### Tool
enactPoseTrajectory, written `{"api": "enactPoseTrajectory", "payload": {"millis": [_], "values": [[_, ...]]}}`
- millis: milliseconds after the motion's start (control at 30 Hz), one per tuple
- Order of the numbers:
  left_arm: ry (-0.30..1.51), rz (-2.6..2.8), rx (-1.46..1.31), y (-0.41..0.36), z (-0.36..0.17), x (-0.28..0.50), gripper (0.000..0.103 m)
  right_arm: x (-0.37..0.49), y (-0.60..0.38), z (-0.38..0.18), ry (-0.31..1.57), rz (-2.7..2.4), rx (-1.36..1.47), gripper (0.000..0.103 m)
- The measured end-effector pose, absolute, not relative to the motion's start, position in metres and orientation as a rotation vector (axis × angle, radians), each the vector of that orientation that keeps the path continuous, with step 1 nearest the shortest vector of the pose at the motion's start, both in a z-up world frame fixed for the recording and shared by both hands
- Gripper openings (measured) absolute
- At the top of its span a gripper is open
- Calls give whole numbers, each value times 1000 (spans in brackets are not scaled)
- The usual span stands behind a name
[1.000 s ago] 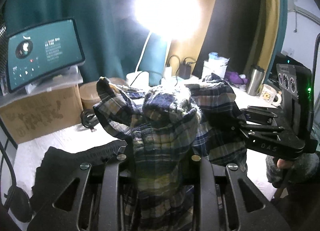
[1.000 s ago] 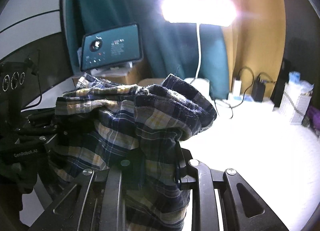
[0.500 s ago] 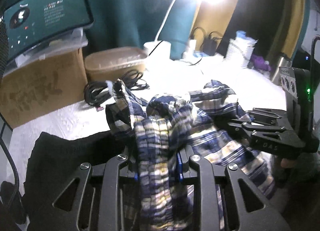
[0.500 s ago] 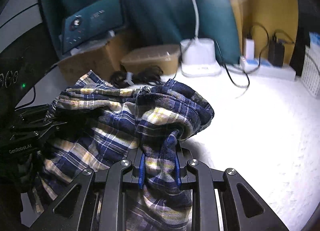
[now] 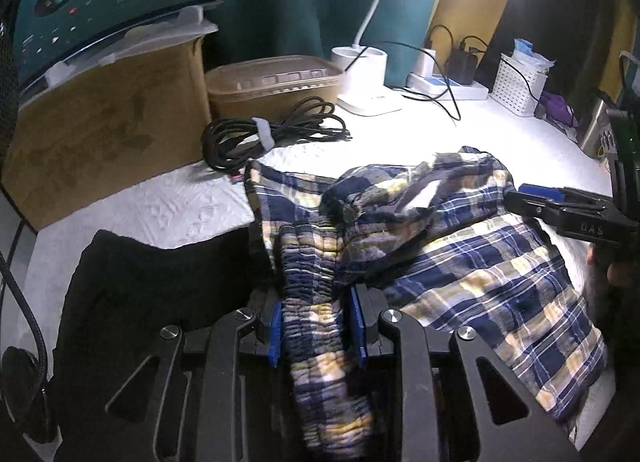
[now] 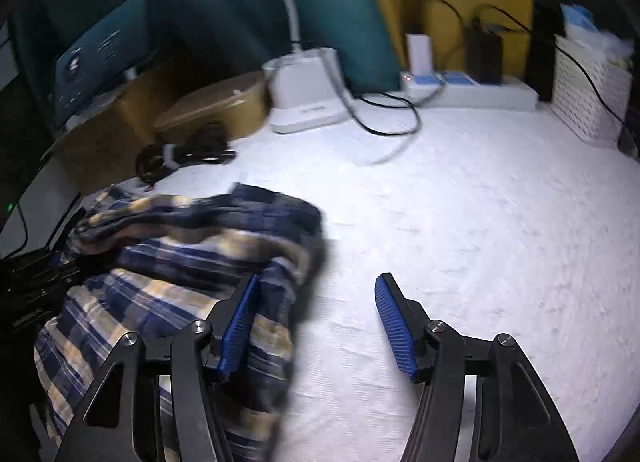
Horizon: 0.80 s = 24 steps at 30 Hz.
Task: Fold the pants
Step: 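Lower the held pants onto the bed cover with both grippers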
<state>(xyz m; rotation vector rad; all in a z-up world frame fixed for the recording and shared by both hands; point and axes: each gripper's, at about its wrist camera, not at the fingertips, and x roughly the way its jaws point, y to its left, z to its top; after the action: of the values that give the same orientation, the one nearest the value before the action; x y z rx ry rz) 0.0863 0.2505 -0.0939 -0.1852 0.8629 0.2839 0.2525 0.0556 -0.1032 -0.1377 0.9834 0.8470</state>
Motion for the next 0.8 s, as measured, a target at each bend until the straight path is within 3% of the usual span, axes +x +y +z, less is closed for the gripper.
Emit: {"api": "enactPoseTrajectory", "payload": {"millis": [333, 667, 800], "values": [[778, 206, -191, 239, -51, 94, 26, 255, 69, -78, 892, 864, -157, 62], [896, 294, -151, 256, -92, 109, 29, 273, 92, -102, 944, 844, -207, 62], [890, 295, -156, 257, -94, 106, 29, 279, 89, -102, 922, 791, -236, 66]]}}
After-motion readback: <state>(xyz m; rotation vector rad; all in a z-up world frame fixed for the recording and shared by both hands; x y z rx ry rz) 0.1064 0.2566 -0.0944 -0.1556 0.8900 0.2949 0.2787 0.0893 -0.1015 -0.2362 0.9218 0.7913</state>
